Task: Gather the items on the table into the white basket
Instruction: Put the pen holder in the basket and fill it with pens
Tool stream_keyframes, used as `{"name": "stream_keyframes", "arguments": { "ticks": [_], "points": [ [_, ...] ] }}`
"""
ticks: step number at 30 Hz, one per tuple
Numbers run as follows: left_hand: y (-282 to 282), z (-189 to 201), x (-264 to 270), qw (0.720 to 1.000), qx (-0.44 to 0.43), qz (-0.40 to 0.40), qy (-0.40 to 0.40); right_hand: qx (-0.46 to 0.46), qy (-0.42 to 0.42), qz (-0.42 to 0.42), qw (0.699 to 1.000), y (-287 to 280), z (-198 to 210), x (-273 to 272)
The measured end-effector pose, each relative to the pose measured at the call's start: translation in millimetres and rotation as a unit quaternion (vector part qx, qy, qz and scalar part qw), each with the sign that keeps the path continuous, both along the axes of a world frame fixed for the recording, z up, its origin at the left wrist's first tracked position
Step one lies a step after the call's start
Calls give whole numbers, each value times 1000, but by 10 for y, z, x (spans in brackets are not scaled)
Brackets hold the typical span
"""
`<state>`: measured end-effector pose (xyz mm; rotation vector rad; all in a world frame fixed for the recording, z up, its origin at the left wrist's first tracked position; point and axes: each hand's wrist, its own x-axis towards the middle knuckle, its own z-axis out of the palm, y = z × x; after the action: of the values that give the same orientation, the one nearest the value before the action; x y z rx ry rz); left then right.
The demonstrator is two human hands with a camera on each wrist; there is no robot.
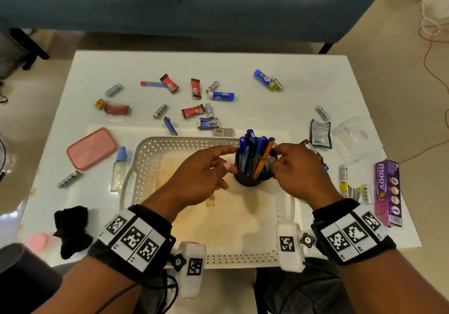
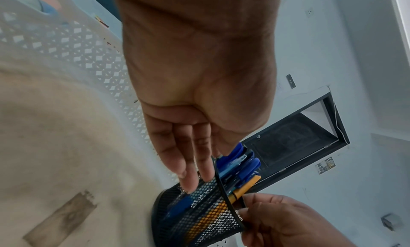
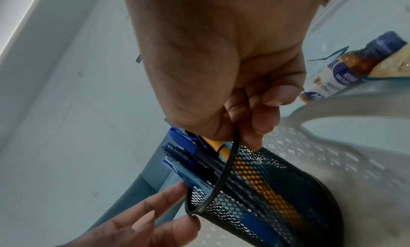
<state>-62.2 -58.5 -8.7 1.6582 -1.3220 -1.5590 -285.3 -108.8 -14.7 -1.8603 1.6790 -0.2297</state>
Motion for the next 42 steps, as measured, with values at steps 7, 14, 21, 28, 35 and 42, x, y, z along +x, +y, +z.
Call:
{"name": "stream_keyframes", "arguments": {
  "ticks": [7, 14, 21, 28, 35, 42],
  "points": [
    [15, -8, -49, 999, 10, -50, -14, 5, -18, -37, 999, -37, -89, -120],
    [18, -42, -46, 998, 14, -59, -11, 5, -16, -34, 999, -22, -89, -105],
    [23, -63, -25, 998, 8, -62, -12, 25, -14, -39, 999, -37, -97, -86],
    [15, -65, 39, 998, -15, -48, -22, -128, -67, -237, 961, -368, 185, -794],
    [5, -64, 52, 998, -34, -44, -36, 69, 104, -246, 961, -497, -297, -1288],
    [36, -85, 87, 996, -36, -54, -54, 76, 83, -277, 954, -516, -353, -1201]
  ]
}}
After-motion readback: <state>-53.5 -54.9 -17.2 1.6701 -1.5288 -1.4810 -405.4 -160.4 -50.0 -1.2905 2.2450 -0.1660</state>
